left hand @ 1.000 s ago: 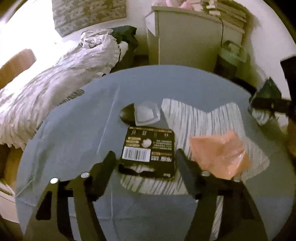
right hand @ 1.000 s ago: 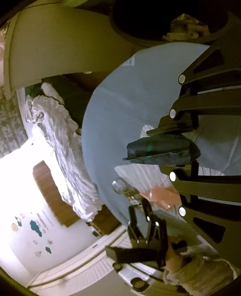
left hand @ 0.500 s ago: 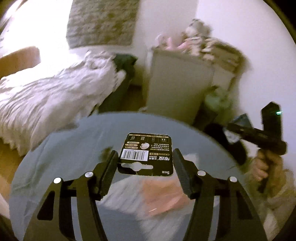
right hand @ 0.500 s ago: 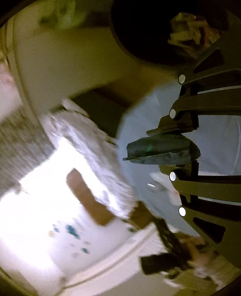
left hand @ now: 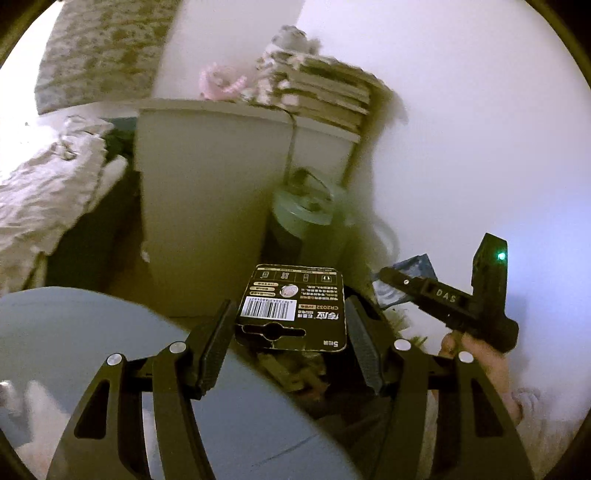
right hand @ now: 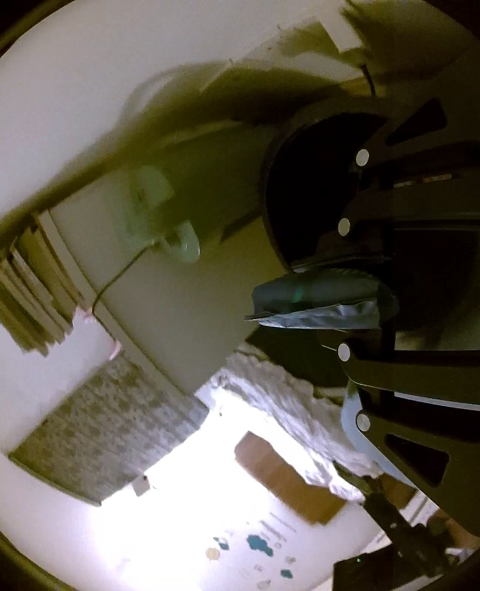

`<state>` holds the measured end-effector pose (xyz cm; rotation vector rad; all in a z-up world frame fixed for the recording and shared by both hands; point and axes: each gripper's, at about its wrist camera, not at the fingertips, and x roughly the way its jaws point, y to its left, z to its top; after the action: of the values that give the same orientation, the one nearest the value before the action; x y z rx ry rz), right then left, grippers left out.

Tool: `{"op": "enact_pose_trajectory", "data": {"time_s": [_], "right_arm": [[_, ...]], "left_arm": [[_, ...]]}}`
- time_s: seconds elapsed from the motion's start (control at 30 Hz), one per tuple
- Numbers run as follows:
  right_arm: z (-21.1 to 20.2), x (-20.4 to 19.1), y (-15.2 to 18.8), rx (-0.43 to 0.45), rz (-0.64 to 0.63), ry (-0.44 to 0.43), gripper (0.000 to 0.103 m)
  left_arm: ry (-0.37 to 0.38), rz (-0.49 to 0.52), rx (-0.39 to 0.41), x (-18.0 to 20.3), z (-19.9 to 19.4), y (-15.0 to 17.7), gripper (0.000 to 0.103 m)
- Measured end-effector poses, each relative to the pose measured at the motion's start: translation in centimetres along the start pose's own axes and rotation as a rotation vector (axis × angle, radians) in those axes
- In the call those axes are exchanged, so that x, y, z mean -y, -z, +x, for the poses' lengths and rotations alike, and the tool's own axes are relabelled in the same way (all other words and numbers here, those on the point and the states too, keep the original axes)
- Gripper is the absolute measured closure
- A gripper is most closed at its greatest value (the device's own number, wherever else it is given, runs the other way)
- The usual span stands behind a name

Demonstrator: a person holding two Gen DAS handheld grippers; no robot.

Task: Collect trash
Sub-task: 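Carry the card and packet over the black bin and open both tools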

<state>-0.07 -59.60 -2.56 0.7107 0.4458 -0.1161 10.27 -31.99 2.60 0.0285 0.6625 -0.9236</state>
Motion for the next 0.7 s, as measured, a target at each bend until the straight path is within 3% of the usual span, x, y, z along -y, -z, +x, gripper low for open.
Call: {"op": "enact_pose_trajectory", "data": {"time_s": [0.3,0.7], "right_arm": [[0.5,2.3,-0.1,-0.023,0.032,0.022,0.082],[1.6,2.6,-0.1,-0.055,0.045,0.026,0.082]], "left_arm": [[0.031,-0.007,-0.071,2.5,5.8,0.2,0.043],[0.032,-0.020,-0.148,3.1,9.0,1.5,0.043]]}}
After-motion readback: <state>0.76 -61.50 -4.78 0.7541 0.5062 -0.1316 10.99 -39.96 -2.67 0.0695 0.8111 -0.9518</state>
